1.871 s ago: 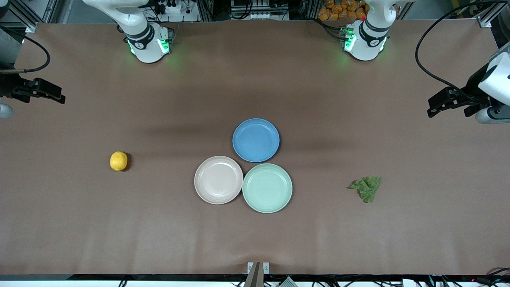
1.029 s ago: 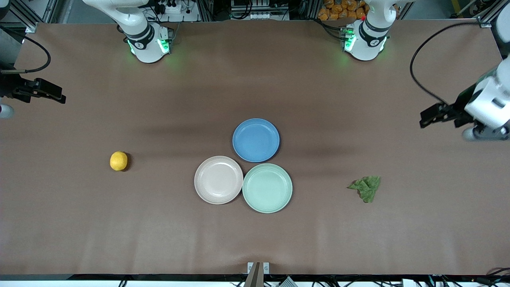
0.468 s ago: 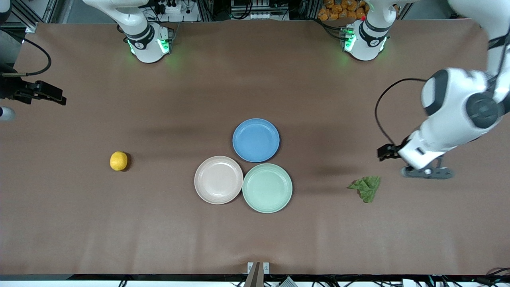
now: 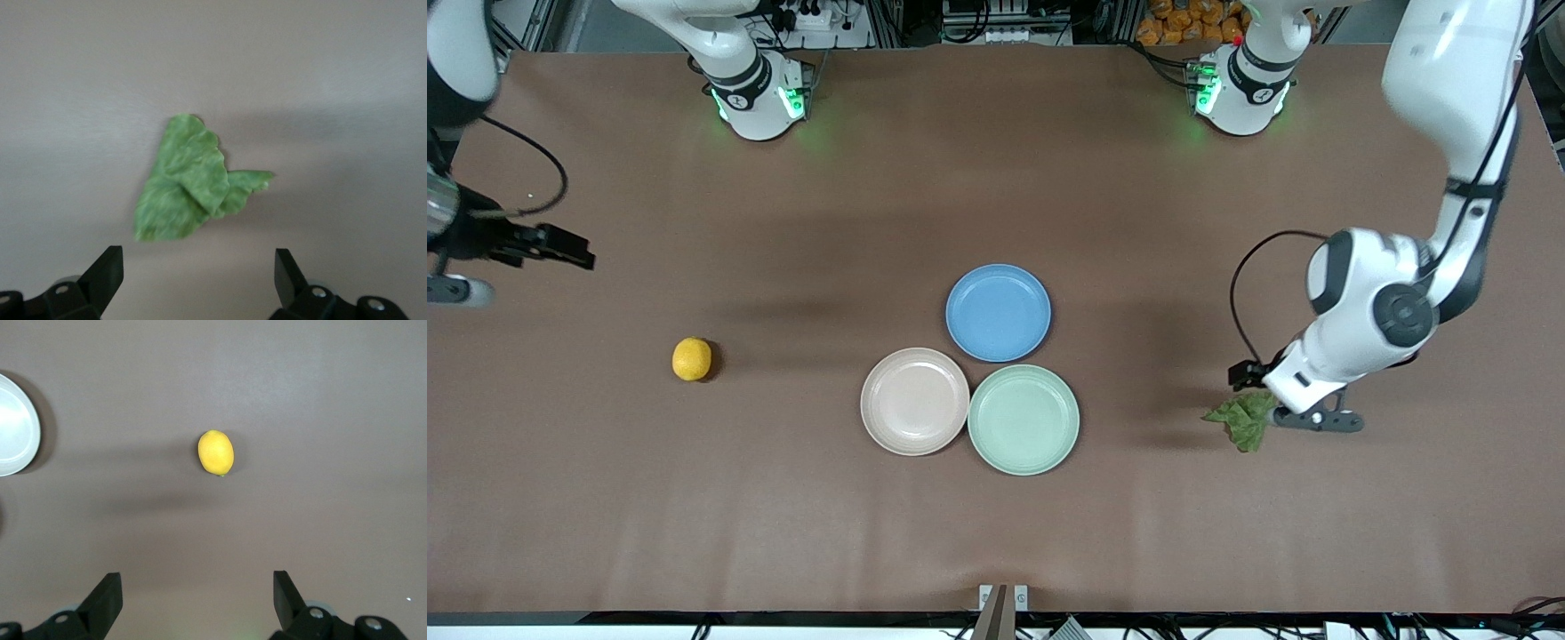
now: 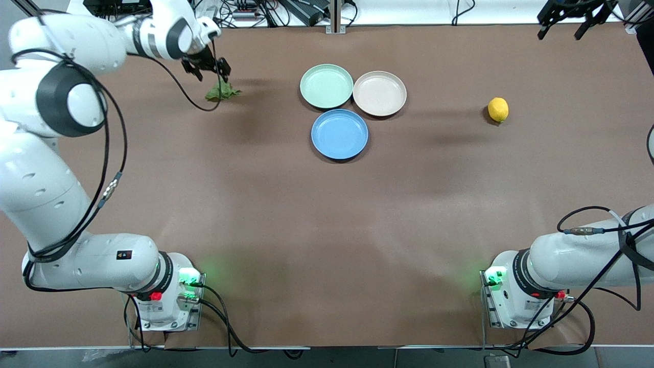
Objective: Place lemon and lettuce in plates
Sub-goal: 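Grasp the lettuce with the left gripper while the right gripper reaches the lemon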
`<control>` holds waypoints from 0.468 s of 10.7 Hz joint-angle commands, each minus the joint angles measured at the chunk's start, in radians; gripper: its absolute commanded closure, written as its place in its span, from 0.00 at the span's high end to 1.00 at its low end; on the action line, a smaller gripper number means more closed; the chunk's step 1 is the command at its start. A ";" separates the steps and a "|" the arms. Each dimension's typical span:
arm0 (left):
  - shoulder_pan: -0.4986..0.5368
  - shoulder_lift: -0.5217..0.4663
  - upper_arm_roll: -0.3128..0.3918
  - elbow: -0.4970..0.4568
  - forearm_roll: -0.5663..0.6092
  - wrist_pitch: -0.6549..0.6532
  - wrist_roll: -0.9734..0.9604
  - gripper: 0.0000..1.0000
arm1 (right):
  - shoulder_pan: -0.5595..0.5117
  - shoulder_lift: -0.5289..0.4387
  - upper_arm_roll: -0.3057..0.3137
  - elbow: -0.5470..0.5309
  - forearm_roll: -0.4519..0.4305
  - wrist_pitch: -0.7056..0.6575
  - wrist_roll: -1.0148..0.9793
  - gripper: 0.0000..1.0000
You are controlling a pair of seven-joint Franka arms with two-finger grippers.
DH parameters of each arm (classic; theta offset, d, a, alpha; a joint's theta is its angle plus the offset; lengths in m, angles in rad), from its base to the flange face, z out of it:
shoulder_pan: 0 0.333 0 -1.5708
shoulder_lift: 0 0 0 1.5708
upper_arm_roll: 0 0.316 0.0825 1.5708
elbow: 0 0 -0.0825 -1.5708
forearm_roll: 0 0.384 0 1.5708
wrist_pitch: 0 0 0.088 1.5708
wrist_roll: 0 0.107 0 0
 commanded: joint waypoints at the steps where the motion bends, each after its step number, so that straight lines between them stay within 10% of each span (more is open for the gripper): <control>1: 0.000 0.088 0.005 0.024 0.056 0.086 -0.006 1.00 | -0.009 0.033 0.007 -0.041 0.000 0.051 -0.012 1.00; 5: 0.000 0.142 0.019 0.044 0.122 0.139 -0.006 1.00 | -0.004 0.099 0.009 -0.108 0.003 0.187 -0.012 1.00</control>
